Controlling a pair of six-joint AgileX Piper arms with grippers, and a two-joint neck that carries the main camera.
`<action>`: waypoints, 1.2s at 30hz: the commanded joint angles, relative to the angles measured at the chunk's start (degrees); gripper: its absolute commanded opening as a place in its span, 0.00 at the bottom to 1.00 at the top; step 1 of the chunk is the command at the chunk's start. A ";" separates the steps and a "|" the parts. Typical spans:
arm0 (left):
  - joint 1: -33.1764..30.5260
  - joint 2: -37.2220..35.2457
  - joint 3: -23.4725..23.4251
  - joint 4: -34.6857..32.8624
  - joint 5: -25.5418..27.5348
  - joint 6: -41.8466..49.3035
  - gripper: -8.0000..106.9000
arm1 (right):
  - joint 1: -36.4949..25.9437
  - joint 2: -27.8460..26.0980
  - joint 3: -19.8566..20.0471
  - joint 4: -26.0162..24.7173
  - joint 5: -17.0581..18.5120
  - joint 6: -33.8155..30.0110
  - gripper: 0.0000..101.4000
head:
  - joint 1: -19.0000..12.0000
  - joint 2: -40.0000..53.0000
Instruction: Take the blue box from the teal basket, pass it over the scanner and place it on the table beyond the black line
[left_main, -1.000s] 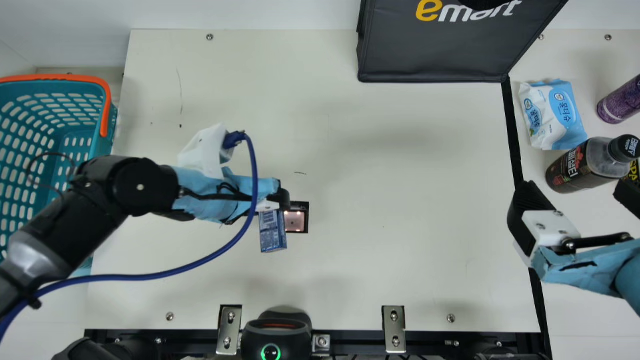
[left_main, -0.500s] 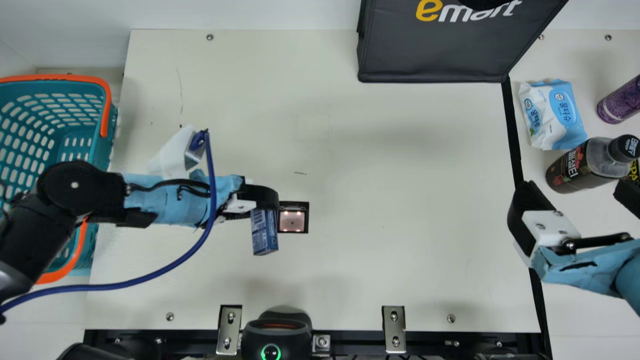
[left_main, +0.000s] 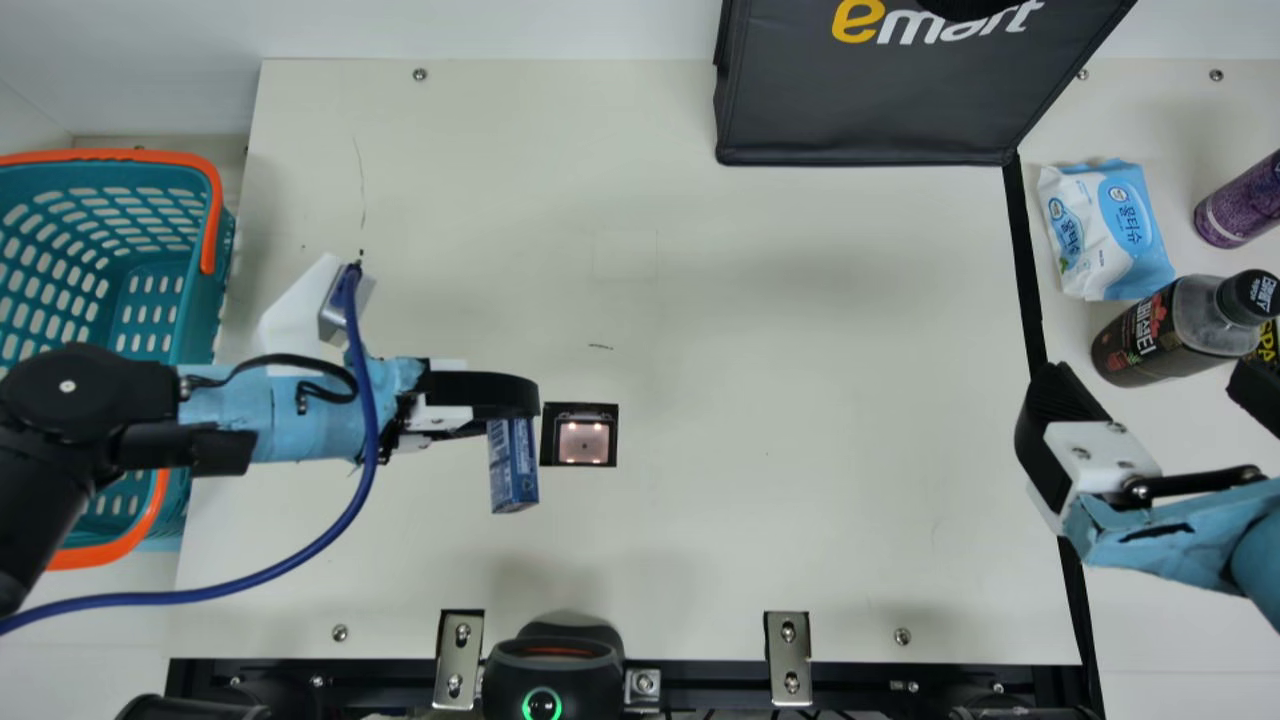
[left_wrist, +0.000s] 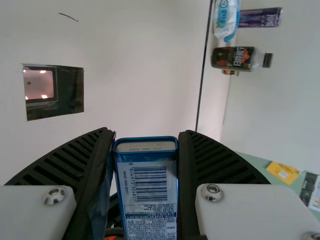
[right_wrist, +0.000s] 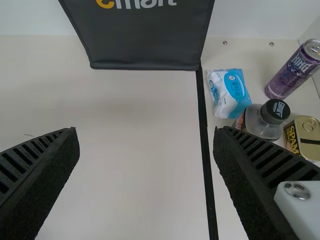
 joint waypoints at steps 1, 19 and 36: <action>0.89 -0.19 0.58 -1.69 0.91 1.13 0.00 | 0.00 0.00 0.00 0.00 0.00 0.00 0.94 | -1.66 0.09; 3.86 -2.64 6.00 -11.21 5.55 6.51 0.00 | 0.00 0.00 0.00 0.00 0.00 0.00 0.94 | -1.66 0.09; 1.22 -10.50 10.29 -16.73 5.55 2.57 0.00 | 0.00 0.00 0.00 0.00 0.00 0.00 0.94 | -1.66 0.09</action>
